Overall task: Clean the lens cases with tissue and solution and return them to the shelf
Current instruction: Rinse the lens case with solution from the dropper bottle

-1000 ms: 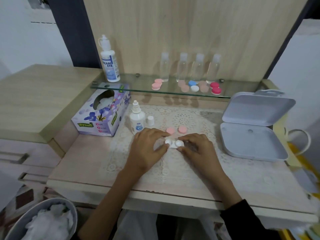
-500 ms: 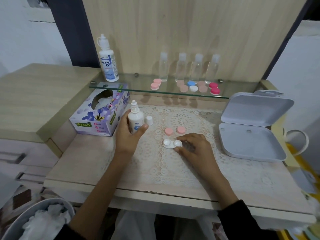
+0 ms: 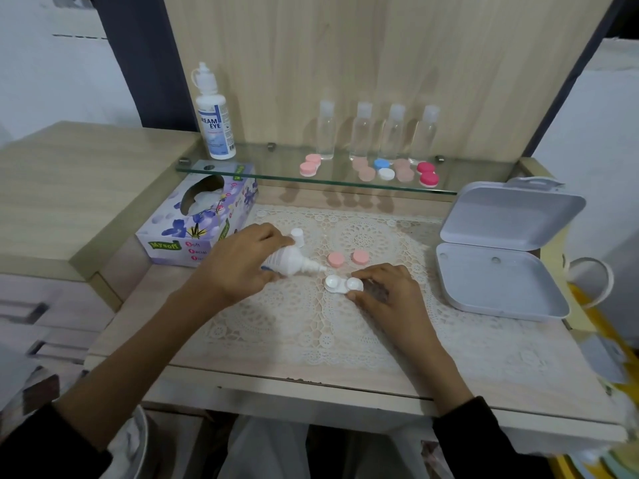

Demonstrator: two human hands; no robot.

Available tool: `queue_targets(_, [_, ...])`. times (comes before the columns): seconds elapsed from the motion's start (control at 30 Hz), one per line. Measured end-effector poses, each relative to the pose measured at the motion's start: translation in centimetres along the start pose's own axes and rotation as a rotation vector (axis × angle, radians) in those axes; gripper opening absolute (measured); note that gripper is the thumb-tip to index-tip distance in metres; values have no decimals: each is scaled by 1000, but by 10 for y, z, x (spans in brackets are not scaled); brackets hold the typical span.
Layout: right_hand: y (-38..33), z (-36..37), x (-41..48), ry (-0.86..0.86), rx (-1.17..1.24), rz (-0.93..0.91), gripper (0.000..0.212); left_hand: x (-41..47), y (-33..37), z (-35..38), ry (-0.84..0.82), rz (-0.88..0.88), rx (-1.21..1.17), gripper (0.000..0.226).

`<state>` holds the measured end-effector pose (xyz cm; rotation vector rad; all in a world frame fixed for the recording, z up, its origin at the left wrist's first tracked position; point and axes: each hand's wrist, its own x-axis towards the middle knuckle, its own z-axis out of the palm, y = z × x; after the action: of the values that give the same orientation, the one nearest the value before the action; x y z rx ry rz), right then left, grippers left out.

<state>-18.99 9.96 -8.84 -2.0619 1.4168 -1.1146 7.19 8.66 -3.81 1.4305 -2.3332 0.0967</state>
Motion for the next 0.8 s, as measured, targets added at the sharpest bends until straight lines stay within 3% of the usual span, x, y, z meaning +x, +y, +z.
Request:
queue_targets(0.17, [-3,-1,-1,5,2,1,21,4,3,1,-10,120,89,60])
queue_targets(0.8, [-2,-2,0,-8,-20,-1,22,17,20,-7,70,221,180,56])
